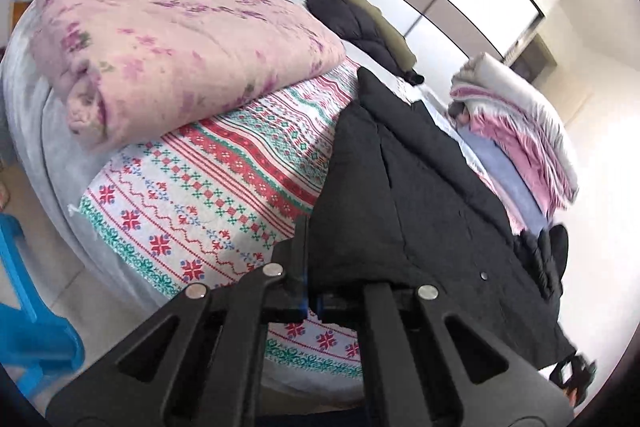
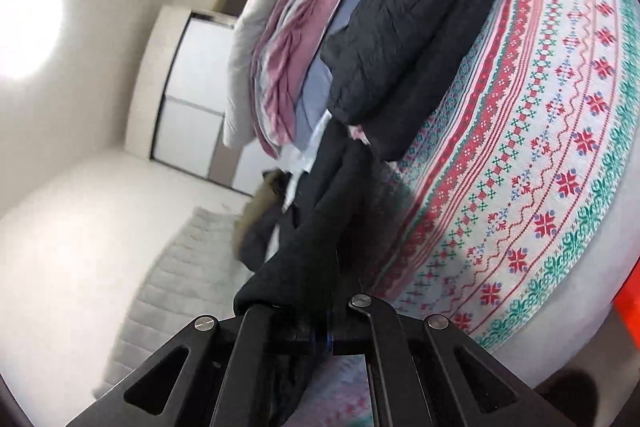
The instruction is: Fold large clothes
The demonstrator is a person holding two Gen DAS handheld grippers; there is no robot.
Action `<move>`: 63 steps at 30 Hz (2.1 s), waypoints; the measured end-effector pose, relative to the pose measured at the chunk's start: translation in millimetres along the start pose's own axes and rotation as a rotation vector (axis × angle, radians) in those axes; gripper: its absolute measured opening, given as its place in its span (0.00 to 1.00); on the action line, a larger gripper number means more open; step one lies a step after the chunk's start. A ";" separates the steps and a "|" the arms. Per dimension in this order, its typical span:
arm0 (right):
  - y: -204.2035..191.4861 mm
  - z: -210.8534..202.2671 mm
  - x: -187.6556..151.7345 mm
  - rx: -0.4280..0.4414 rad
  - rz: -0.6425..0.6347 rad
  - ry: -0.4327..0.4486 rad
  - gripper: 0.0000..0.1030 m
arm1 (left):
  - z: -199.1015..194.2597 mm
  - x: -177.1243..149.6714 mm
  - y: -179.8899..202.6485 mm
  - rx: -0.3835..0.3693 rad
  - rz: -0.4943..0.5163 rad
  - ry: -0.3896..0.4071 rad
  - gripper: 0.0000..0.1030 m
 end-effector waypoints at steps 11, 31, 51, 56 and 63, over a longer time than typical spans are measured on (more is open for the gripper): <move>-25.8 -20.1 0.3 0.009 -0.084 0.018 0.02 | -38.5 4.5 -0.4 -0.060 -0.101 0.053 0.03; -103.9 -60.3 17.7 0.114 -0.185 0.041 0.02 | -106.8 34.3 16.5 -0.093 -0.157 0.080 0.03; -142.4 152.2 107.7 -0.017 -0.303 -0.045 0.03 | 78.5 153.5 134.5 0.020 -0.072 0.020 0.03; -117.8 278.6 144.6 -0.181 -0.346 -0.165 0.03 | 212.5 188.9 171.7 0.166 0.013 -0.045 0.03; -77.4 444.9 173.9 -0.412 -0.454 -0.286 0.03 | 373.1 194.2 179.6 0.411 0.155 -0.123 0.03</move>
Point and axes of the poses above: each gripper's, at about its wrist camera, not at the fingertips, and z roughly the way its jaws point, y to its right, x to its top, the point moved 8 cm from there along z, roughly the way its jaws point, and after that the axes turned 10 degrees about -z, right-handed, at the moved point
